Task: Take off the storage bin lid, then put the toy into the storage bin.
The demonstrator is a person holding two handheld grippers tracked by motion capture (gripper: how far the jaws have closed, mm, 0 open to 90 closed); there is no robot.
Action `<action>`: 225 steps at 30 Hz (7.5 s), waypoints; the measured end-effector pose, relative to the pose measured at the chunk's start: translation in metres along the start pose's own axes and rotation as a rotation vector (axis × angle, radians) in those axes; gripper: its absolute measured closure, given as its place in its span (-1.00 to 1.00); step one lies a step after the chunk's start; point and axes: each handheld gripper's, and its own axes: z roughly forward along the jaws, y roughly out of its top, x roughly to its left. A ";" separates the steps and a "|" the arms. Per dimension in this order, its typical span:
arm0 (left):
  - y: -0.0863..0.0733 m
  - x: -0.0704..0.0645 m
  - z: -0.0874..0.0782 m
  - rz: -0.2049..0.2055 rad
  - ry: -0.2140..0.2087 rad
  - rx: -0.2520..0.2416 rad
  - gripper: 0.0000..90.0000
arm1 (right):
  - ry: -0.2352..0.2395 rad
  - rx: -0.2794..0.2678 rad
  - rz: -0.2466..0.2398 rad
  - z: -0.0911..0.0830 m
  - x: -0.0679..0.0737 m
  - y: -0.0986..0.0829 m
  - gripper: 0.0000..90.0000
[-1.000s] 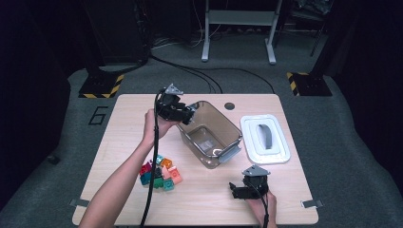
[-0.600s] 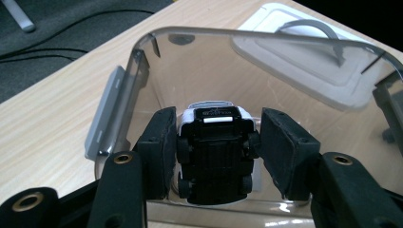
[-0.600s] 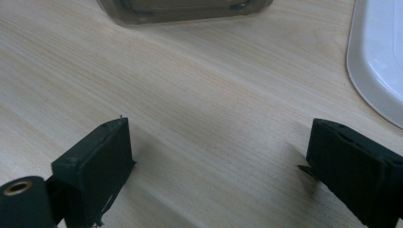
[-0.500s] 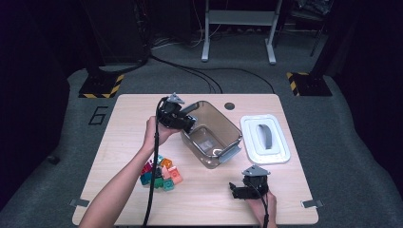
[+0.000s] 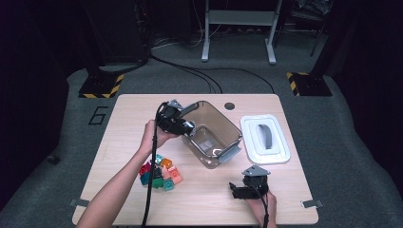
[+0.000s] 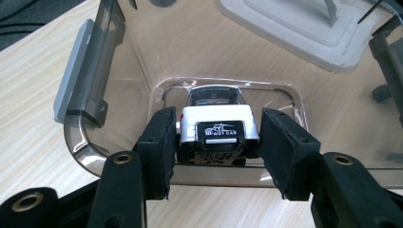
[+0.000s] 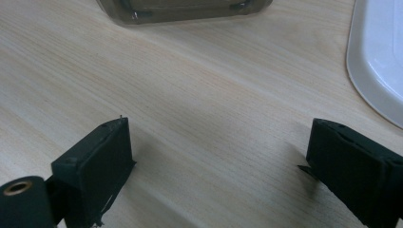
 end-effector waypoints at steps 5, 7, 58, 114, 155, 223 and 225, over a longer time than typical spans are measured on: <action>0.001 -0.002 0.003 0.020 0.003 0.034 0.07 | 0.002 0.001 0.001 0.000 0.000 0.000 -0.84; 0.002 -0.003 0.004 0.032 0.008 0.043 0.07 | 0.002 0.001 0.002 0.000 0.000 0.000 -0.84; -0.158 0.019 -0.085 -0.192 0.209 -0.159 -0.73 | -0.010 0.005 0.016 -0.001 -0.011 0.000 -0.88; -0.231 0.001 -0.050 -0.269 0.218 -0.194 -0.32 | -0.027 0.003 0.024 0.000 -0.012 0.000 -0.88; -0.240 0.014 -0.047 -0.343 0.236 -0.135 0.31 | -0.028 0.007 0.027 0.000 -0.011 0.000 -0.88; -0.045 0.031 -0.077 -0.094 0.188 -0.182 0.31 | -0.027 0.005 0.028 0.000 -0.012 0.000 -0.88; -0.037 0.029 -0.077 -0.082 0.187 -0.185 0.31 | -0.027 0.005 0.028 0.000 -0.012 0.000 -0.88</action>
